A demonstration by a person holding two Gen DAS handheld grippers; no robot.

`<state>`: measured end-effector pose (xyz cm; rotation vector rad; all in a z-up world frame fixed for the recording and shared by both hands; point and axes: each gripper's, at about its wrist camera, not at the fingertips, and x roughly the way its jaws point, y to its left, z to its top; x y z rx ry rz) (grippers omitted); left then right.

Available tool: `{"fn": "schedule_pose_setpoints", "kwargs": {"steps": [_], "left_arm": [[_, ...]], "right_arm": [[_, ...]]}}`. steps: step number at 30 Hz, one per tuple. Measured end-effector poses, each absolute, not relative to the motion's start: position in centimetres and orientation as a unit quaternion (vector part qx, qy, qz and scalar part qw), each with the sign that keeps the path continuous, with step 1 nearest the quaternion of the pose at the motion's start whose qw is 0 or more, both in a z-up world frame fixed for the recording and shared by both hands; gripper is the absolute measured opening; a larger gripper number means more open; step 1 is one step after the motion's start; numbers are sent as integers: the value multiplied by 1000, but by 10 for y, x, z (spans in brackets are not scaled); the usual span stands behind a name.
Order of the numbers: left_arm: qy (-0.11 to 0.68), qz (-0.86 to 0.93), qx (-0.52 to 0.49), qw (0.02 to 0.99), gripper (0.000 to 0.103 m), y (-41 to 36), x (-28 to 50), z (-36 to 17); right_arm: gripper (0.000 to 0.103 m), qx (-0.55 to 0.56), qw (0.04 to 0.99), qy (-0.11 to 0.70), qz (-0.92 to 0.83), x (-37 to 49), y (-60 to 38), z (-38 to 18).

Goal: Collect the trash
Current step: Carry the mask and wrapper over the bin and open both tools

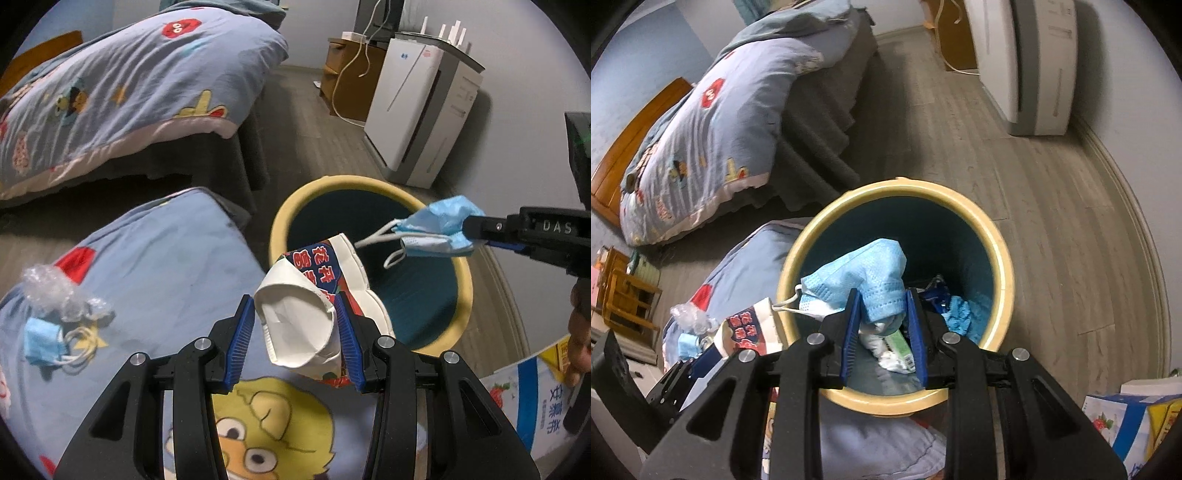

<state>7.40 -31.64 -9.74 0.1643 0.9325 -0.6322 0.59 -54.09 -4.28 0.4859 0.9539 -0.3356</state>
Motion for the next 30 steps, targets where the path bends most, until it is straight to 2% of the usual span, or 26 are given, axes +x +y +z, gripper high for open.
{"fn": "schedule_pose_setpoints", "kwargs": {"steps": [15, 17, 19, 22, 28, 30], "left_arm": [[454, -323, 56, 828, 46, -345, 78, -114], [454, -326, 53, 827, 46, -346, 78, -115], [455, -329, 53, 826, 46, -347, 77, -115], [456, -328, 55, 825, 47, -346, 77, -115], [458, -321, 49, 828, 56, -339, 80, -113], [456, -320, 47, 829, 65, -337, 81, -111]], "right_arm": [[27, 225, 840, 458, -184, -2, -567, -59], [32, 228, 842, 454, -179, -3, -567, -59], [42, 228, 846, 451, -172, -2, -564, -57], [48, 211, 850, 452, -166, 1, -557, -54], [64, 196, 852, 457, -163, 3, -551, -52], [70, 197, 852, 456, -163, 4, -550, -51]]}}
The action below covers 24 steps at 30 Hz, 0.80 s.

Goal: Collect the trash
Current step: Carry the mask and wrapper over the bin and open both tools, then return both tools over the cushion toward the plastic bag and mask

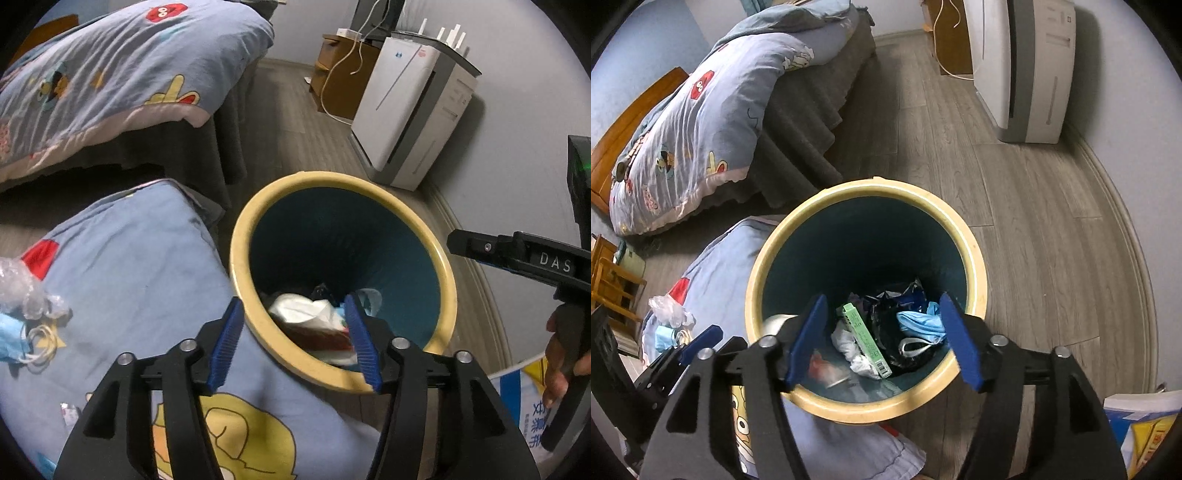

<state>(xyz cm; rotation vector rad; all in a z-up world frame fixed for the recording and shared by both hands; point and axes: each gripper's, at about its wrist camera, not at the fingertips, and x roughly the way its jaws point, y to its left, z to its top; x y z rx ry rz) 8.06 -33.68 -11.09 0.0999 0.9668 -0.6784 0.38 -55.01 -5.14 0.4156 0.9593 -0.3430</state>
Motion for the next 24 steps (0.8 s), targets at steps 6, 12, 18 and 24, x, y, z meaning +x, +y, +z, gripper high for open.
{"fn": "schedule_pose_setpoints", "kwargs": {"steps": [6, 12, 18, 24], "left_arm": [[442, -304, 55, 842, 83, -323, 81, -100], [433, -283, 62, 854, 89, -292, 81, -85], [429, -256, 63, 864, 91, -252, 80, -73], [421, -237, 69, 873, 91, -217, 77, -62]], "right_arm": [[95, 219, 852, 447, -164, 9, -545, -46], [97, 215, 850, 456, -155, 22, -523, -44], [97, 221, 846, 460, -152, 34, -496, -38], [97, 209, 848, 466, -145, 47, -462, -33]]}}
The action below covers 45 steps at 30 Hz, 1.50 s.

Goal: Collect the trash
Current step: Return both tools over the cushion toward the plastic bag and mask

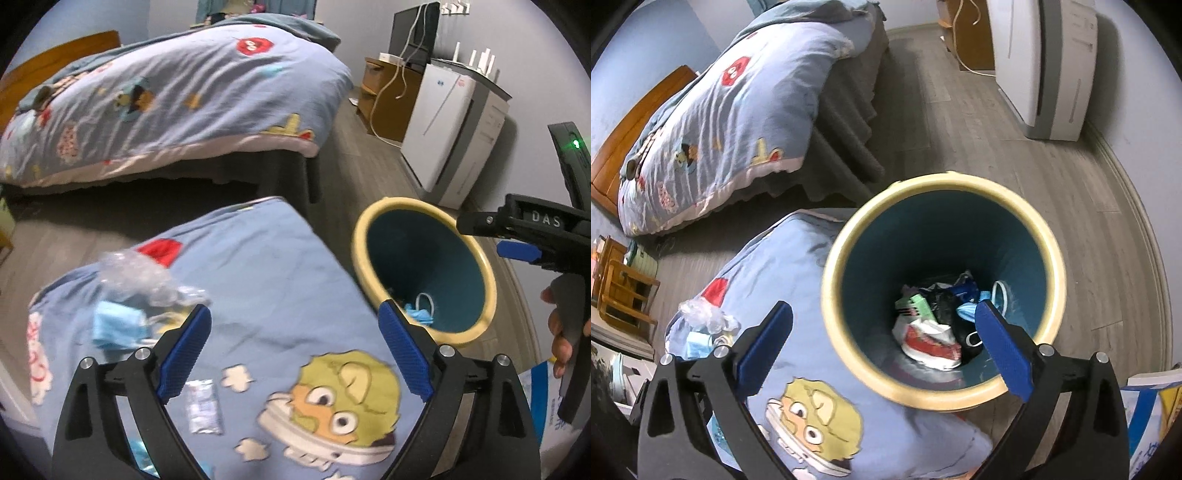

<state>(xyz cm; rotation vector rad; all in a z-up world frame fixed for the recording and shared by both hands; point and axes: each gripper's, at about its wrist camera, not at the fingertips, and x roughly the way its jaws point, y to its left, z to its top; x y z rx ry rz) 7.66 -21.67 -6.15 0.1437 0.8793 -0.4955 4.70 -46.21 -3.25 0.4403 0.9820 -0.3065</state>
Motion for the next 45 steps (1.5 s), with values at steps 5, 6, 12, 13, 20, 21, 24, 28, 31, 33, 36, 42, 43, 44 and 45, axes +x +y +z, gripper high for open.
{"fn": "schedule_pose_setpoints", "kwargs": {"steps": [5, 6, 12, 13, 20, 21, 24, 28, 31, 33, 36, 42, 43, 44, 45], "left_arm": [[410, -220, 75, 882, 92, -183, 71, -52], [409, -216, 76, 883, 92, -177, 70, -51], [408, -180, 77, 891, 94, -127, 71, -49], [409, -175, 74, 892, 94, -119, 72, -49], [418, -126, 45, 899, 94, -60, 82, -53], [420, -120, 46, 898, 94, -55, 84, -55], [428, -97, 59, 897, 94, -38, 89, -64], [444, -78, 38, 892, 94, -16, 98, -75], [455, -66, 18, 888, 94, -2, 104, -84], [460, -61, 8, 886, 94, 3, 108, -89], [466, -61, 2, 883, 94, 2, 117, -98], [482, -73, 20, 873, 94, -14, 137, -118], [482, -74, 18, 873, 94, -15, 139, -120], [480, -75, 15, 874, 94, -15, 140, -121], [477, -76, 11, 875, 94, -16, 142, -122]], "right_arm": [[97, 209, 846, 470, -136, 59, -430, -33], [97, 211, 846, 471, -134, 62, -424, -33], [97, 198, 844, 486, -112, 82, -376, -43], [97, 196, 844, 488, -109, 84, -370, -45], [97, 178, 840, 505, -92, 107, -328, -60], [97, 172, 840, 506, -92, 110, -323, -61], [97, 151, 842, 509, -93, 119, -310, -67], [97, 138, 838, 520, -88, 129, -296, -79], [97, 132, 836, 526, -80, 135, -287, -87], [97, 133, 835, 529, -69, 138, -282, -92], [97, 125, 835, 532, -66, 141, -280, -96], [97, 58, 859, 507, -46, 153, -284, -96], [97, 47, 862, 502, -40, 155, -284, -96], [97, 40, 865, 499, -34, 157, -284, -97], [97, 37, 867, 495, -27, 159, -285, -98]]}}
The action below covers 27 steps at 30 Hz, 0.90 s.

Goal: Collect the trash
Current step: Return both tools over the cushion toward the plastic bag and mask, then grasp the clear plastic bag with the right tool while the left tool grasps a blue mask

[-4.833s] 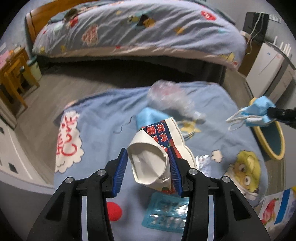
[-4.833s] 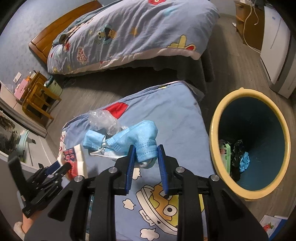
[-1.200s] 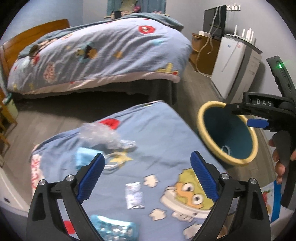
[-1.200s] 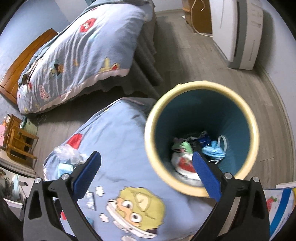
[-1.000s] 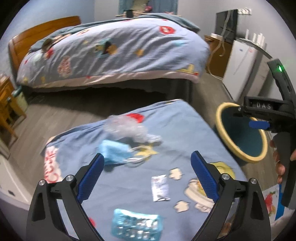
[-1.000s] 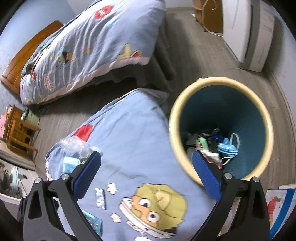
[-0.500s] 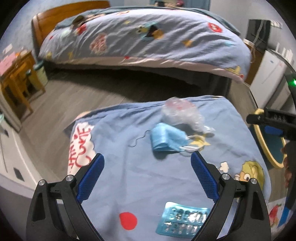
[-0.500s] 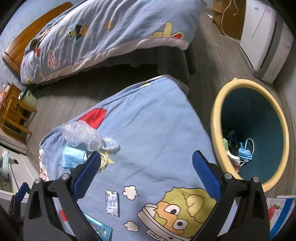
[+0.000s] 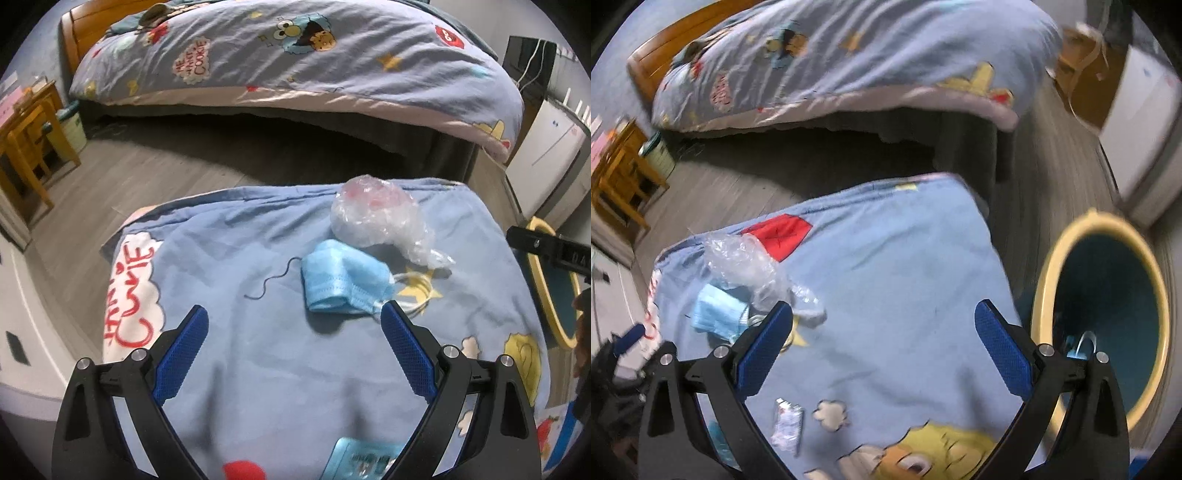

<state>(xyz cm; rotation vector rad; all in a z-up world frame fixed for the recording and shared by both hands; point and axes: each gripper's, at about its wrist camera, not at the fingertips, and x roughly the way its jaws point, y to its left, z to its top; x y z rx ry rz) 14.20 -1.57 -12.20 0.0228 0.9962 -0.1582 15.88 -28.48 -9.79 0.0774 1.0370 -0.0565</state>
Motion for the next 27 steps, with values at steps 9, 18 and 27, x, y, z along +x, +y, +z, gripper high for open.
{"fn": "schedule_pose_setpoints", "kwargs": {"steps": [9, 18, 27], "left_arm": [[463, -101, 21, 880, 82, -30, 159, -134], [488, -131, 53, 861, 42, -40, 175, -155], [495, -141, 43, 856, 29, -22, 172, -156]], "right_arm": [[97, 27, 877, 478, 48, 186, -260, -110], [81, 24, 864, 492, 106, 210, -233, -132], [63, 24, 843, 517, 148, 218, -198, -149]]}}
